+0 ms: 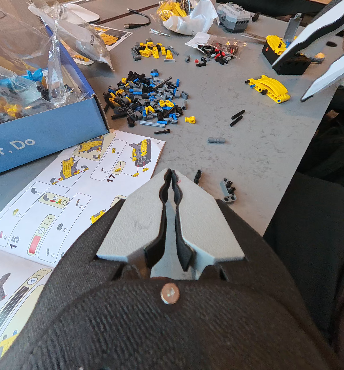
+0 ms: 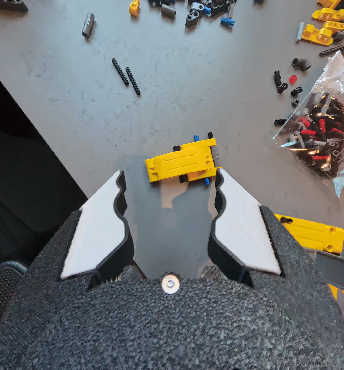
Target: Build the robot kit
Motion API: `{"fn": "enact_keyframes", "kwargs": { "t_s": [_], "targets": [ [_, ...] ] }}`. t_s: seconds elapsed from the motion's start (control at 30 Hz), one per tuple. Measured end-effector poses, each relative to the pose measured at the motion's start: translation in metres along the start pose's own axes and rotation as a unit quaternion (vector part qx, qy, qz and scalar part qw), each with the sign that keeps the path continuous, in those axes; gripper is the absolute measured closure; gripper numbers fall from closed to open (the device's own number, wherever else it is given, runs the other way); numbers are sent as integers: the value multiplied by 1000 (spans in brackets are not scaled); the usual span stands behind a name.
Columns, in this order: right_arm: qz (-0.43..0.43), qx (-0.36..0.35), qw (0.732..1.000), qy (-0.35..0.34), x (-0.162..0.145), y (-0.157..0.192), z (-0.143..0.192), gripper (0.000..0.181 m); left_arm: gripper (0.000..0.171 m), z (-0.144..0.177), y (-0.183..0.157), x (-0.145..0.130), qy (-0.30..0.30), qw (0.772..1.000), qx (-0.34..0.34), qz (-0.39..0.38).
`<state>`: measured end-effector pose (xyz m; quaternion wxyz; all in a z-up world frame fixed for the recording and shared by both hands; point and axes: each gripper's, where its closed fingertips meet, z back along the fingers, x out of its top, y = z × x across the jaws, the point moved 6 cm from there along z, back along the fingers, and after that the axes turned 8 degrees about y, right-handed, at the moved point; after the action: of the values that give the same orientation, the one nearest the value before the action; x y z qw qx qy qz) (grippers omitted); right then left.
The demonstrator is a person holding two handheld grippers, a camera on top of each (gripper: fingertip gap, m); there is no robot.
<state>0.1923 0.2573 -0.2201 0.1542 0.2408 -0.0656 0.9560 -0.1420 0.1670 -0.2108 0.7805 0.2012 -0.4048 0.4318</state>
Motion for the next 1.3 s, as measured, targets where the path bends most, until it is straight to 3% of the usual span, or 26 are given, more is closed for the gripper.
{"fn": "enact_keyframes", "kwargs": {
  "t_s": [0.17, 0.27, 0.73, 1.0, 1.3],
  "targets": [
    [31, 16, 997, 63, 0, -4, -10, 109, 171, 1, 0, 0, -4, 1000, -1, 1],
    [48, 7, 996, 68, 3, -5, -12, 118, 171, 0, -1, 0, 0, 1000, -7, 0],
    [47, -11, 997, 55, 12, 23, -15, 119, 171, 0, -2, 0, -2, 1000, -18, 0],
    [35, -3, 999, 13, 21, 28, -11, 118, 171, 1, -4, 0, -4, 1000, -15, -14],
    [4, 3, 990, -139, 49, 53, 23, 116, 171, 1, -6, 0, -2, 1000, -15, -20]
  ]
}}
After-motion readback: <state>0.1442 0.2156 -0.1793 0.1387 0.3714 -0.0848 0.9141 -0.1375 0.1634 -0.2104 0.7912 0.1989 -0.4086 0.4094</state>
